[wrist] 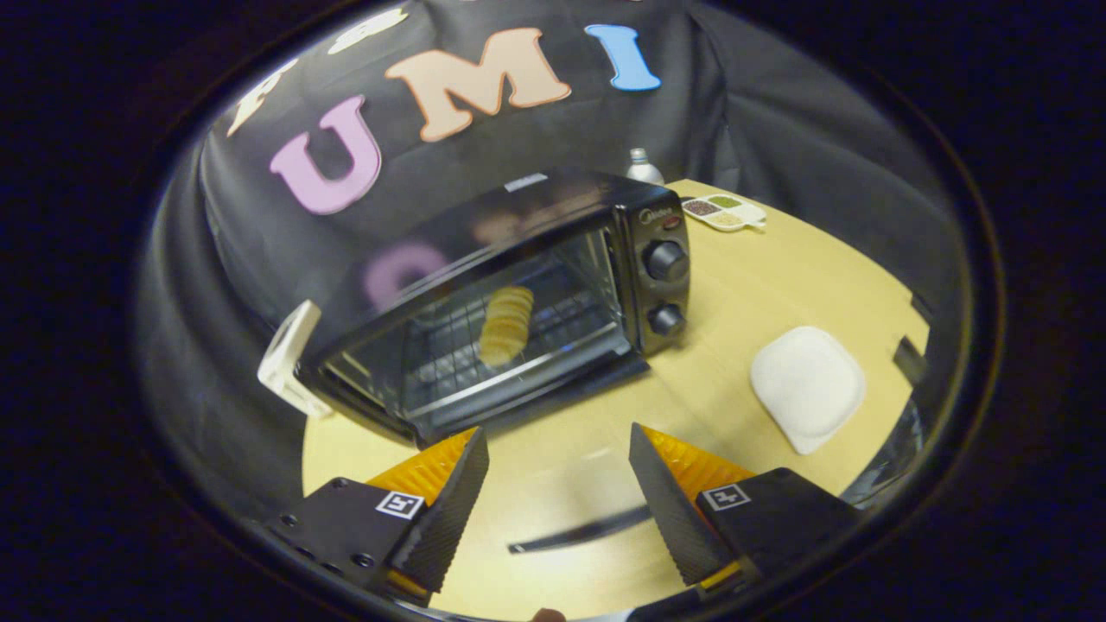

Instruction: Open the toaster oven, put the food inside, and close the toaster oven door.

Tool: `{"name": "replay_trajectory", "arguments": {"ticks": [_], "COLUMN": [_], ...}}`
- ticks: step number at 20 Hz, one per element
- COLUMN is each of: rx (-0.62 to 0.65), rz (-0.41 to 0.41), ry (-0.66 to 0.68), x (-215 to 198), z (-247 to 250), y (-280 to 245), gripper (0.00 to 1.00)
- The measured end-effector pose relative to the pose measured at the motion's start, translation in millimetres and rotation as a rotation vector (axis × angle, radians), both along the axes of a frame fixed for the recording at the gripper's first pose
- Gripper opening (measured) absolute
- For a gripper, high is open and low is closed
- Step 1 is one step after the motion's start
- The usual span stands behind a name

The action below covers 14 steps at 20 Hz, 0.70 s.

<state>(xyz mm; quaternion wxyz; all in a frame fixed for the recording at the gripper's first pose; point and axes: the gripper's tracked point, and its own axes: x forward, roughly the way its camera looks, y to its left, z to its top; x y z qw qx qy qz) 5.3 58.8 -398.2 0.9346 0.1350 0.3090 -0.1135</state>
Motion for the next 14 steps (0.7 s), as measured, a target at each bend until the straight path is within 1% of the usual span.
{"name": "replay_trajectory", "arguments": {"ticks": [3,7,10,12,14], "rx": [-0.118,-0.21,-0.192,-0.157,-0.151], "rz": [0.011,0.064,0.098,0.112,0.14], "ry": [0.079,0.206,0.251,0.259,0.276], "x": [-32,-67,-82,-84,-82], "z": [-10,-37,-57,-69,-83], "y": [-18,-28,-20,-13,-8], "gripper": [1.0,1.0,1.0,1.0,1.0]}}
